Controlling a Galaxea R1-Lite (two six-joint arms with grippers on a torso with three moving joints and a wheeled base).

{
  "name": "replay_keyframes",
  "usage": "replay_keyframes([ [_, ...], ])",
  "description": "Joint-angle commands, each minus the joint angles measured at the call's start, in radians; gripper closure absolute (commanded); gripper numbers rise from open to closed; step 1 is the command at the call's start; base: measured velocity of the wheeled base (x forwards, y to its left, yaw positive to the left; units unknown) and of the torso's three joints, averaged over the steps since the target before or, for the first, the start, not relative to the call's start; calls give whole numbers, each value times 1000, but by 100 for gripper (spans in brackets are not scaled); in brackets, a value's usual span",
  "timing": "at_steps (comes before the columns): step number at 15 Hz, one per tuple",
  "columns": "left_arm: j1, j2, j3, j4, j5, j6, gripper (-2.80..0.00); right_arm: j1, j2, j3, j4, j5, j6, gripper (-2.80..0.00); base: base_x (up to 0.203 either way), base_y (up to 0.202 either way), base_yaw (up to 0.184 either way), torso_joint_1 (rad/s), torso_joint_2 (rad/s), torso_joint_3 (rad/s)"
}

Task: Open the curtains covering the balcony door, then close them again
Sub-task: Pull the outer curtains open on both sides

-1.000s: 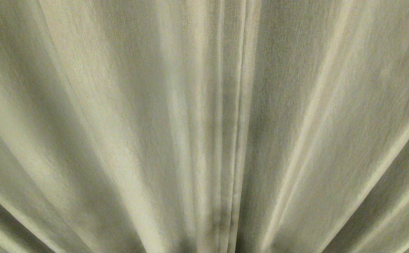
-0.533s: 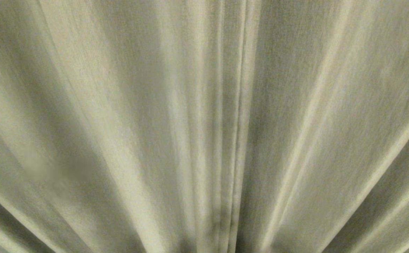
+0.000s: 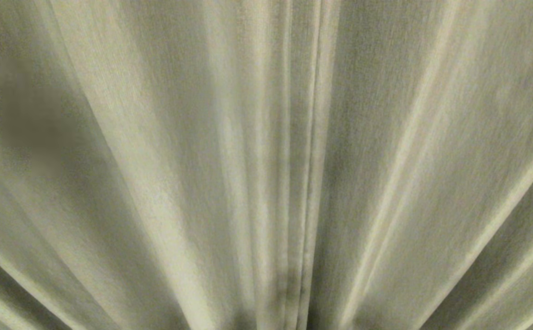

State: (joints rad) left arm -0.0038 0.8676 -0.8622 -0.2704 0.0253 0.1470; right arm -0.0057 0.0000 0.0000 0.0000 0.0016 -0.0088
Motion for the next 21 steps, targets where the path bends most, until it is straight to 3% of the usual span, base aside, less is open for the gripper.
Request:
replay_keyframes([
  [1,1,106,-42,-4,3,14,-280,1,2,0,0,0,0,0,0,0,0,0,0,0],
  [5,1,167,-107,-4,52,34,-280,0,2,0,0,0,0,0,0,0,0,0,0,0],
  [10,-1,194,-148,-5,175,115,-280,0,2,0,0,0,0,0,0,0,0,0,0,0],
  [14,-2,244,-180,-6,170,106,-280,1,2,0,0,0,0,0,0,0,0,0,0,0],
  [16,0,284,-176,-27,169,67,-280,1,2,0,0,0,0,0,0,0,0,0,0,0],
  [21,29,450,-186,-232,169,49,-280,0,2,0,0,0,0,0,0,0,0,0,0,0],
])
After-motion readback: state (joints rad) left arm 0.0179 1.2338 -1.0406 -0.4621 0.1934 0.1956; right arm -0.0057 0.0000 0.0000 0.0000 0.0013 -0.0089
